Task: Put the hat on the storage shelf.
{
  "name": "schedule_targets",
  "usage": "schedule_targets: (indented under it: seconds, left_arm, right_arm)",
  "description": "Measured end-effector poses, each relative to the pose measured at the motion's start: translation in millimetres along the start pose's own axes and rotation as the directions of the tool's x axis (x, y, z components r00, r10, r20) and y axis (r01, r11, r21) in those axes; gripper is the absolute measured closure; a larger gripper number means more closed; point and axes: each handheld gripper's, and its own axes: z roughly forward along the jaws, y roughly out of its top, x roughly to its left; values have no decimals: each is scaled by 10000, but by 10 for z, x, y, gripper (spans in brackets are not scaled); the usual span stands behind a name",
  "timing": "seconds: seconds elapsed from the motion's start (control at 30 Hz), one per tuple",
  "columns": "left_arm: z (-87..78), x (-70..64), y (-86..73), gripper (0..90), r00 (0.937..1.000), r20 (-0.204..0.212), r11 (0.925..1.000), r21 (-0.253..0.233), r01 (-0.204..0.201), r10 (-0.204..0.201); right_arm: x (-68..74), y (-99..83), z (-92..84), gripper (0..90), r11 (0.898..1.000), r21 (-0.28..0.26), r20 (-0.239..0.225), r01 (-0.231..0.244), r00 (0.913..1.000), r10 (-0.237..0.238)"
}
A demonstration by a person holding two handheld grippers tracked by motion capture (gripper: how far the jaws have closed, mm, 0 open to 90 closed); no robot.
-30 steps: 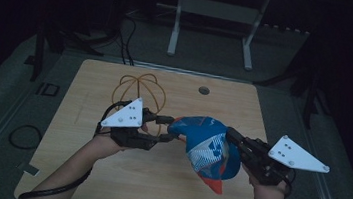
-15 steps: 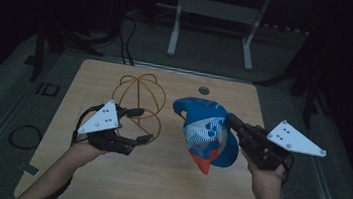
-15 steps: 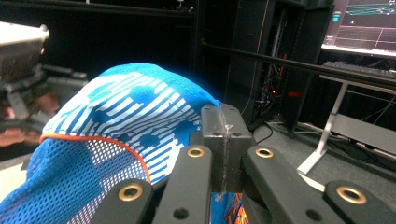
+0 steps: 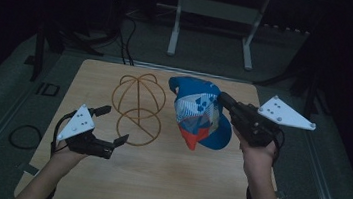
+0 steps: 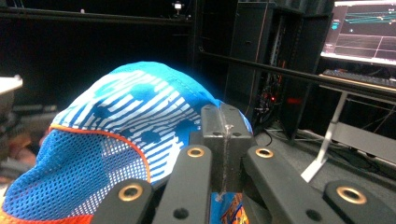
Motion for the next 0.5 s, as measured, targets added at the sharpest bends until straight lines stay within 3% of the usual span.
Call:
schedule_targets:
  seconds: [0.1, 0.13, 0.2, 0.37, 0.5]
  left_arm:
    - [-48, 10, -177, 26, 9987, -516, 9996, 269, 67, -53]
    - [-48, 10, -177, 26, 9987, -516, 9996, 269, 67, -53]
    - [-67, 13, -321, 27, 9978, -611, 9989, 366, 293, -271]
    - [-74, -7, -583, 27, 9941, -1024, 9972, 612, 419, -355]
    - [-85, -36, -761, 27, 9890, -1470, 9974, 666, 270, -170]
  right_arm:
    - [3, 53, 90, 900, 10000, -3, -30, 51, 10000, -51]
    - [3, 53, 90, 900, 10000, -3, -30, 51, 10000, -51]
    - [8, 94, 182, 900, 10000, 24, -102, 22, 9999, -22]
    - [38, 150, 363, 900, 9998, 156, -182, 122, 9998, -119]
    - [67, 183, 542, 900, 9991, 373, -259, 193, 9995, -184]
